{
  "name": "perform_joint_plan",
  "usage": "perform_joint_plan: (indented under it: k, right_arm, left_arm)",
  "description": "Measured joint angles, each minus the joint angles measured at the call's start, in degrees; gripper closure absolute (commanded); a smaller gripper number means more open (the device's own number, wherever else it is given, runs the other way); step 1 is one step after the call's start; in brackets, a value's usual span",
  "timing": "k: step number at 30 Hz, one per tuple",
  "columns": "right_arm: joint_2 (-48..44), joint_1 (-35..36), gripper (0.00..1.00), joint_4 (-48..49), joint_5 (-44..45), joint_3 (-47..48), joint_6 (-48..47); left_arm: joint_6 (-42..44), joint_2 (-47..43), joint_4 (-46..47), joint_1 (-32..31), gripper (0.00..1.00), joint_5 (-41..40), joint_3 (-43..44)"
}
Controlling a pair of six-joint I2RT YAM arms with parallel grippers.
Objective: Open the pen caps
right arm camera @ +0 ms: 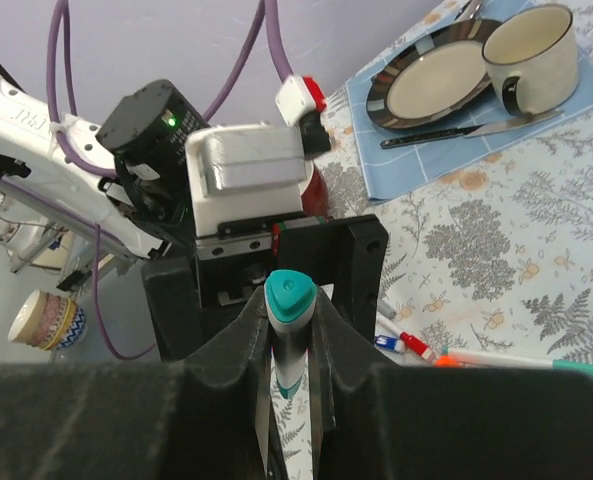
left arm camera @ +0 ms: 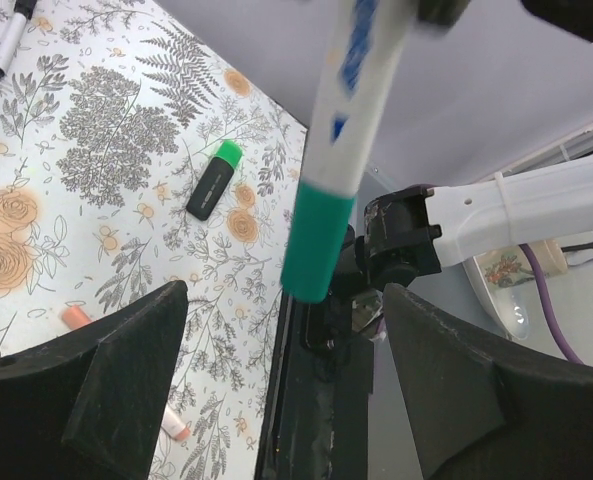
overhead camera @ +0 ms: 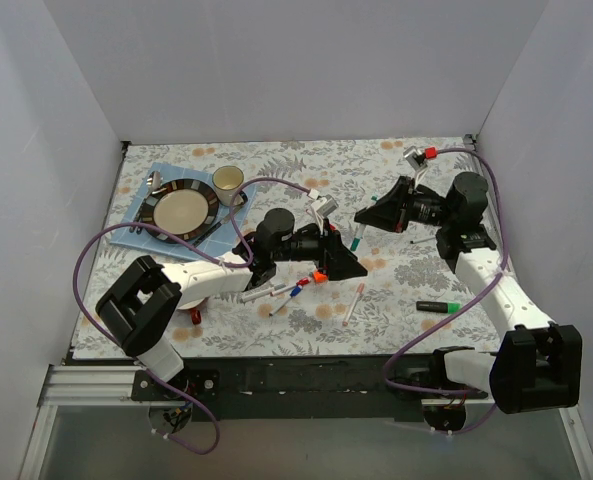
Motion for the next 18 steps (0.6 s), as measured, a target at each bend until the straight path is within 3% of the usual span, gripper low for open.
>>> perform_joint_plan:
  k: [2,5,7,9,10,12,13,14,18]
  right_arm:
    - [-0.02,0.63,0.99,-0.83,0.20,-1.44,-0.59]
    - [-0.02,1.70,0.99,-2.58,0.35,-2.95,-1.36]
    - [0.02,2.19,0.99,-3.23,0.44,-3.02,-1.60]
    - [0.02,2.25,0.99,-3.21,0.57,-3.02,-1.99]
    - [0.04,2.23,0.99,-3.32,0.59,-3.02,-2.19]
    - [0.09,2.23,0.99,-3.45,0.35,-3.02,-1.88]
    - [0.07,2.23,0.99,-3.34,0.15,-2.99,-1.66]
    - [0.02,2.25,0.99,-3.28,0.13,-2.99,-1.77]
    - [0.59,2.27,0.99,-4.50,0.50,-2.99,-2.10]
  left_arm:
    - [-0.22,0.00,0.83,0.00,0.27,-0.02,0.20]
    - [-0.76,0.00,1.86,0.00,0.39,-0.07,0.57]
    - [-1.44,0.00,3.10,0.00,0.54,-0.02,0.66]
    - [-2.23,0.07,3.82,0.00,0.63,0.07,0.90]
    - [-2.58,0.11,4.20,0.00,0.76,0.24,1.09]
    - [-2.91,0.11,4.33,0.00,0.86,0.42,1.55]
    - [-2.91,0.31,4.13,0.09,0.95,0.37,1.64]
    - [-3.02,0.70,4.07,0.24,0.99,0.44,1.70]
    - [-2.54,1.44,4.02,0.37,1.00,0.94,1.88]
